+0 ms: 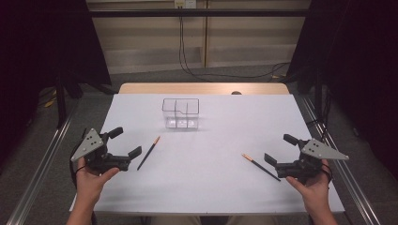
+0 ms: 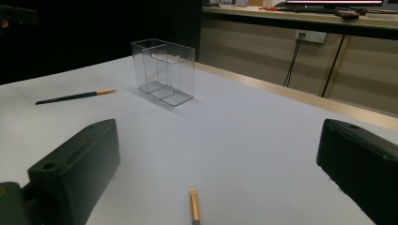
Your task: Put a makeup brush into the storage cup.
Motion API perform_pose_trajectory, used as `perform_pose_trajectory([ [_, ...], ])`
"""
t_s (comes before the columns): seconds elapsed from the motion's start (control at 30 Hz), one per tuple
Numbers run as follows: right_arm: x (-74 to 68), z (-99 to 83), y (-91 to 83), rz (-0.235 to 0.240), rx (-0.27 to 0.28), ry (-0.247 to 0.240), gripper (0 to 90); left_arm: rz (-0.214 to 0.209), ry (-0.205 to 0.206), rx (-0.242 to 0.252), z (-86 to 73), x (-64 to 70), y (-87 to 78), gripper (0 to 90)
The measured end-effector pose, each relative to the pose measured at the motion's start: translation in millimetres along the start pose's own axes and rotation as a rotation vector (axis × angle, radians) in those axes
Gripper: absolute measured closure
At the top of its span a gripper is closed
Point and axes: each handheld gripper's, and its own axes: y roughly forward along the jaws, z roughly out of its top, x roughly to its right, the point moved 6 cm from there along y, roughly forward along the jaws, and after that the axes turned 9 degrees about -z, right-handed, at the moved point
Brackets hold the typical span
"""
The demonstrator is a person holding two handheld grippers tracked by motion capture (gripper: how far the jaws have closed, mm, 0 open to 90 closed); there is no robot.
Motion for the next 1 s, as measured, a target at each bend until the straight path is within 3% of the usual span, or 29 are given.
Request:
perform_pose_trajectory([
  [0.67,-1.2,-3.0,1.5,0.005,-0.013,-0.006,0.0,0.010,-0.009,-0.021,0.1,-13.2,32.3,0.0],
  [1.0,-3.7,-4.7,3.7,0.012,-0.023,-0.017,0.0,0.022,-0.018,-0.004,2.6,-20.3,44.3,0.0],
])
